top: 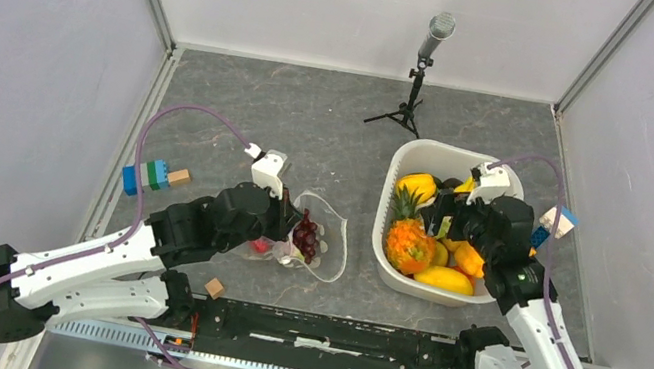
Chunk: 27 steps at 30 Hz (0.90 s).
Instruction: Place the food in the zip-top bag and seal the zipper
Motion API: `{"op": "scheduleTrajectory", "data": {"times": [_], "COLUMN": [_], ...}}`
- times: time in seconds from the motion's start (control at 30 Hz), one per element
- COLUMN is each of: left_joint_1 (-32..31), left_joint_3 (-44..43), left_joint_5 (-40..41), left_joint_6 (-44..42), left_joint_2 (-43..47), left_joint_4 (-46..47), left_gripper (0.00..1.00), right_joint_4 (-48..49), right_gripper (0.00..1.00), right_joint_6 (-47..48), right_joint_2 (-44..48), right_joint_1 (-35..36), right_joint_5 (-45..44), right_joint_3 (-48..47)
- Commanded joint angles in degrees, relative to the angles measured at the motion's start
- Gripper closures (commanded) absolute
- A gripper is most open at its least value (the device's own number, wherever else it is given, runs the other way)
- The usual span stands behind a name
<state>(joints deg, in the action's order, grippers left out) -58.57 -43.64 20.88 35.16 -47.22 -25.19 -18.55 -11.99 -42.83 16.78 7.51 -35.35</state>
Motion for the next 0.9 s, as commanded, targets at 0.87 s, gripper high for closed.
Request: {"op": "scheduleTrajectory", "data": {"times": [0.87], "left_joint_1": [0.41], "left_joint_3": [-0.84], "left_joint_5": [0.04], "left_joint_6": [-0.49], "left_joint_2": [0.07], "left_joint_4": [1.37], "left_gripper": [0.97], "right_joint_4": [11.11], "right_gripper": [0.25], "right_joint_6": [-12.75], "right_joint_2": [-17.19], "right_joint_1": [-4.99], "right_joint_5": [1.29], "right_joint_3": [9.95]}}
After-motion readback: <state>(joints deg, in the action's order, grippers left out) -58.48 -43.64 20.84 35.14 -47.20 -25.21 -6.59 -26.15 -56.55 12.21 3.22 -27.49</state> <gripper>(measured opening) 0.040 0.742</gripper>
